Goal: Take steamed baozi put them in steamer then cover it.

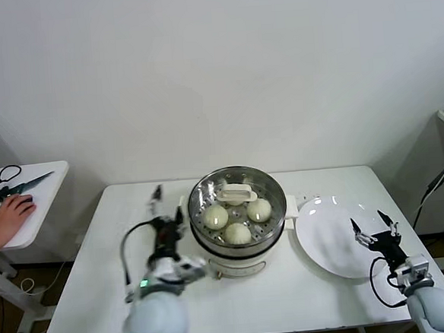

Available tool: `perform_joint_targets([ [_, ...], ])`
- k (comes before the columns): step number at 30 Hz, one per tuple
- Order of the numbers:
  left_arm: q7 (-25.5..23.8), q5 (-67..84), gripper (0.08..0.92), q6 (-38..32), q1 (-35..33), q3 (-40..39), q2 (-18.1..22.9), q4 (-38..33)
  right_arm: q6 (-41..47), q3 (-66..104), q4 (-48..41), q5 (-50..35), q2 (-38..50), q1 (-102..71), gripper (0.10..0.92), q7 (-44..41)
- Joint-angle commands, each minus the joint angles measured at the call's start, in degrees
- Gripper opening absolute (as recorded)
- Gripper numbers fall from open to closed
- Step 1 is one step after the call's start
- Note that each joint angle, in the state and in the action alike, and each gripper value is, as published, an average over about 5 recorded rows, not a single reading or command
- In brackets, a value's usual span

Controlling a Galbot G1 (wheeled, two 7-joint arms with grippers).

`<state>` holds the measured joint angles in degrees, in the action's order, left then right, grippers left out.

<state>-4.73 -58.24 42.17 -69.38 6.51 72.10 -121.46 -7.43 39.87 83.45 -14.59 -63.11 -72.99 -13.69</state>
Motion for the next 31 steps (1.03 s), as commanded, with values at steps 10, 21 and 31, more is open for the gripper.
perform_joint_targets([
  [10,11.76,62.40,0.823,-47.94,-20.43,34.60,8.71,11.36,-1.15,1.03,7.00,-3.02,-1.17,-5.62,0.823,-2.37],
  [21,10.52,64.74,0.823,-50.71,-21.90,34.75,8.76,13.66,-1.74,2.51,7.93,-4.61,-1.40,-7.61,0.823,-3.44],
  [31,9.33,64.55,0.823,-50.72,-22.98,34.80,8.94,11.03,-1.50,2.88,8.07,-4.97,-1.26,-7.56,0.823,-3.57],
])
